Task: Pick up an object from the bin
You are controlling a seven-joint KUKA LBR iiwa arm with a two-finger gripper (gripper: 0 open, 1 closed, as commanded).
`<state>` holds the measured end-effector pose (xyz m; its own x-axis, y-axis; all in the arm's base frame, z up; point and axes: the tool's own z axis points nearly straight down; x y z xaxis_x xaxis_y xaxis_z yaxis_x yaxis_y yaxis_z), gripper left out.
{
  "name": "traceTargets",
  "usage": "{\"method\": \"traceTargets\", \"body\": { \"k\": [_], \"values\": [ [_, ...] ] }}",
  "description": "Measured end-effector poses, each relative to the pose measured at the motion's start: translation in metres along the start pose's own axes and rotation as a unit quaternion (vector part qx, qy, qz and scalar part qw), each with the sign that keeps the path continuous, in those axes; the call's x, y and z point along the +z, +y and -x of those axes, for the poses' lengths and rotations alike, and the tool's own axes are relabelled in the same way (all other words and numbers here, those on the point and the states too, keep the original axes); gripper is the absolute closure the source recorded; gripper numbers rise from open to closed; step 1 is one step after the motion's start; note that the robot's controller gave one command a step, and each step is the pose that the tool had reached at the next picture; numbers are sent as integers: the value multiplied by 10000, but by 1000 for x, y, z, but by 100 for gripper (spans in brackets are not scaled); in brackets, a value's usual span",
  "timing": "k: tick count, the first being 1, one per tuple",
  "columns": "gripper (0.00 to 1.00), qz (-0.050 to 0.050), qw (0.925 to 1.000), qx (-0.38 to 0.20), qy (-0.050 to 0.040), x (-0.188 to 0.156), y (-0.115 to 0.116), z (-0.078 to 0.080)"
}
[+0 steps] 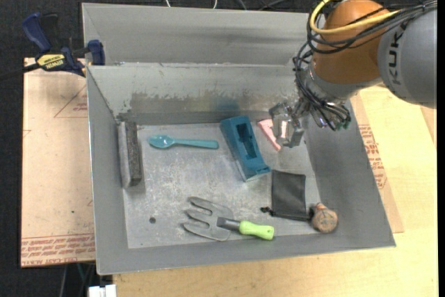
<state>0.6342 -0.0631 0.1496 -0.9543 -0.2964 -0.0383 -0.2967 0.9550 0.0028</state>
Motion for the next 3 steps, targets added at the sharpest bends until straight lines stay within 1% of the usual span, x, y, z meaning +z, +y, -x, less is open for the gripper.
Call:
{"method": "traceTargets", "body": {
  "k": [1, 2, 3],
  "values": [
    [100, 22, 9989, -466, 26, 40, -17, -56],
    [0, 8, 9998, 168, -40, 54, -32, -50],
    [0, -1, 9993, 366, -72, 54, -35, -38]
  ]
}}
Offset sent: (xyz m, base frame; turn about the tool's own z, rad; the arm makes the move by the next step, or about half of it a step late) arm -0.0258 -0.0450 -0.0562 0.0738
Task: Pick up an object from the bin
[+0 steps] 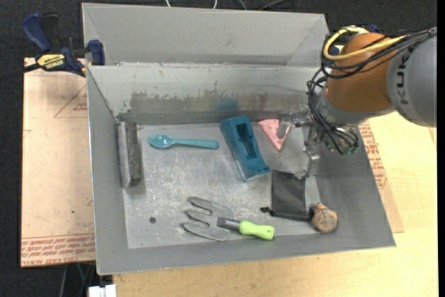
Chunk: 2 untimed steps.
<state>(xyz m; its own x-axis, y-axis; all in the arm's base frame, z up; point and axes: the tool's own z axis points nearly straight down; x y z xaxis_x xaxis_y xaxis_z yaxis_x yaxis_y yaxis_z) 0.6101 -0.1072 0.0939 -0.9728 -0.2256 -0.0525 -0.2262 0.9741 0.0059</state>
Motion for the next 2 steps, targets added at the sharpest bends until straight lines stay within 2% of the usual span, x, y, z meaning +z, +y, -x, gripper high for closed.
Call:
{"method": "traceTargets", "body": {
  "k": [1, 2],
  "values": [
    [0, 9, 9994, 337, 1, 15, -7, -43],
    [0, 8, 9991, 415, -3, 7, -10, -55]
  ]
}}
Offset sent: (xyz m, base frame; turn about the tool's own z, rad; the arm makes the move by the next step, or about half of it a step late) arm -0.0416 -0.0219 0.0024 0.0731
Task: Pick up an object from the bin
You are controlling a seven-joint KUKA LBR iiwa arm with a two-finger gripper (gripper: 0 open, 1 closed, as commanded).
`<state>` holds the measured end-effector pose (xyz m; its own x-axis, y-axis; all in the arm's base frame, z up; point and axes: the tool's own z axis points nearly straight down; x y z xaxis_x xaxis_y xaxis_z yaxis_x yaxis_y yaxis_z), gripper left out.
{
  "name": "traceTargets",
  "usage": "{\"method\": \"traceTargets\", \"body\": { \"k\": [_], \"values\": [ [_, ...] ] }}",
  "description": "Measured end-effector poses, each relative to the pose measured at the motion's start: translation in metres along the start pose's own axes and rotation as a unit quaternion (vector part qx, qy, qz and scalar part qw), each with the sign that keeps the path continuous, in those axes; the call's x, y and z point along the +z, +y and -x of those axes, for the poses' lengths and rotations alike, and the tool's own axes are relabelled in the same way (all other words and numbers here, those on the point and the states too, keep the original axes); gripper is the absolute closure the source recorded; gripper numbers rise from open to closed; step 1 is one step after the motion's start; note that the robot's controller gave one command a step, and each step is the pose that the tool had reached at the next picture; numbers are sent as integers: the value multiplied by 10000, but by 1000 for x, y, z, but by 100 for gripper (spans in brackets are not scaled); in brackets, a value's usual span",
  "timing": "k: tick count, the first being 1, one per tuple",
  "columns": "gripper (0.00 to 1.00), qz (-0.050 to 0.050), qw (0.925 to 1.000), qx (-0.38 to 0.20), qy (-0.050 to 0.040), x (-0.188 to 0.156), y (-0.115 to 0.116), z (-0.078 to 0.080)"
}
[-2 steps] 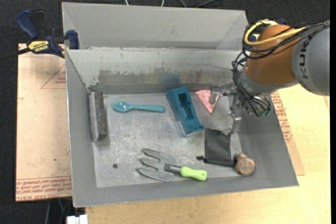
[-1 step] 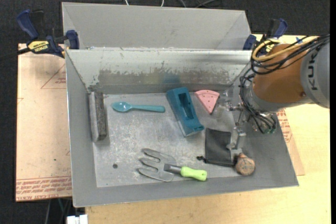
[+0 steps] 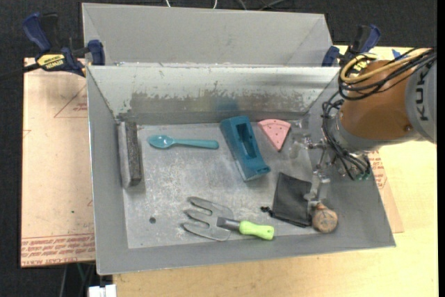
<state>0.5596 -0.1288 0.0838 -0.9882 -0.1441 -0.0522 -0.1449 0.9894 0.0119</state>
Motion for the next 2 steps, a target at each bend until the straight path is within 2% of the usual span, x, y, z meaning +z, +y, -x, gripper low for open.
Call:
{"method": "traceTargets", "body": {
  "k": [1, 2],
  "values": [
    [100, 8, 9979, 649, 13, 13, -3, -4],
    [100, 8, 9979, 648, 13, 13, -3, -4]
  ]
}}
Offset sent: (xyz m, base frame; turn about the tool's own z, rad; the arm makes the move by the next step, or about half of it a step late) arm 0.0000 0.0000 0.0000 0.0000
